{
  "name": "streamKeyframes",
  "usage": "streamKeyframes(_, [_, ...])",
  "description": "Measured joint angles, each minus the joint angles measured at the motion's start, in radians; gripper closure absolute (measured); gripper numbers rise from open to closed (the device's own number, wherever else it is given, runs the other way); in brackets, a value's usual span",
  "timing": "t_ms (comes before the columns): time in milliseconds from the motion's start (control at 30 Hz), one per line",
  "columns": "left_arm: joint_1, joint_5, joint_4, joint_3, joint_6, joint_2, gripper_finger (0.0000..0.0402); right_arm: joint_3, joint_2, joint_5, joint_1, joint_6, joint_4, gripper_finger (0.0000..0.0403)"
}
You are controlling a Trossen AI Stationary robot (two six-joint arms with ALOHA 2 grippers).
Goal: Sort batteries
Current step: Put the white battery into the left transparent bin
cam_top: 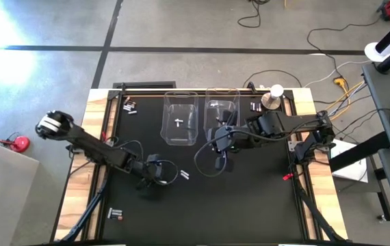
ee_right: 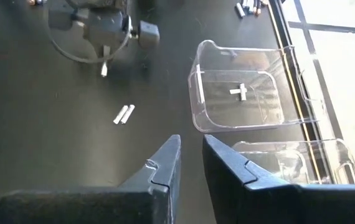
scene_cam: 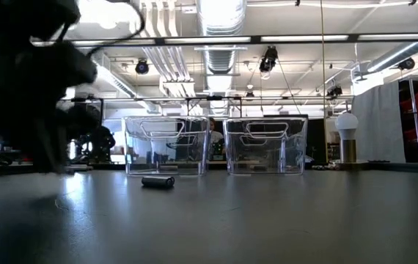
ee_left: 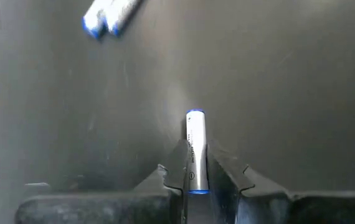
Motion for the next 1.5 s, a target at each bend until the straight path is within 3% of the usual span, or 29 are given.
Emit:
streamKeyframes(333, [0.075,-0.094,-0.39,0.304,0.224,-0.104,0.0381,0.0,0.0,0.0,-0.005,0.0,0.028,0.0359])
streamKeyframes(500, [0.219,-0.096,-0.44,0.419,0.364,-0.131,0.0381,0.0,0.0,0.0,0.005,0.025,0.03,0.0358])
streamKeyframes(667, [0.431,-0.093,-0.438,0.492,0.478,-0.103,0.0381,0.0,0.0,0.0,0.037,0.029,0.03,0.036])
streamKeyframes(867, [0.683,-0.004,-0.44,0.538,0.53,0.04,0.0381,0.0,-0.003,0.0,0.067,0.037,0.024,0.036])
streamKeyframes(1000, [0.79,0.039,-0.441,0.568,0.587,0.158,0.0381,0.0,-0.008,0.0,0.075,0.037,0.022,0.0358])
streamKeyframes(1200, [0.869,0.085,-0.452,0.671,0.624,0.31,0.0381,0.0,-0.016,-0.011,0.075,0.061,-0.008,0.0359])
streamKeyframes(1500, [0.925,0.088,-0.608,0.848,0.716,0.512,0.0381,0.0,-0.021,-0.032,0.075,0.072,-0.04,0.0359])
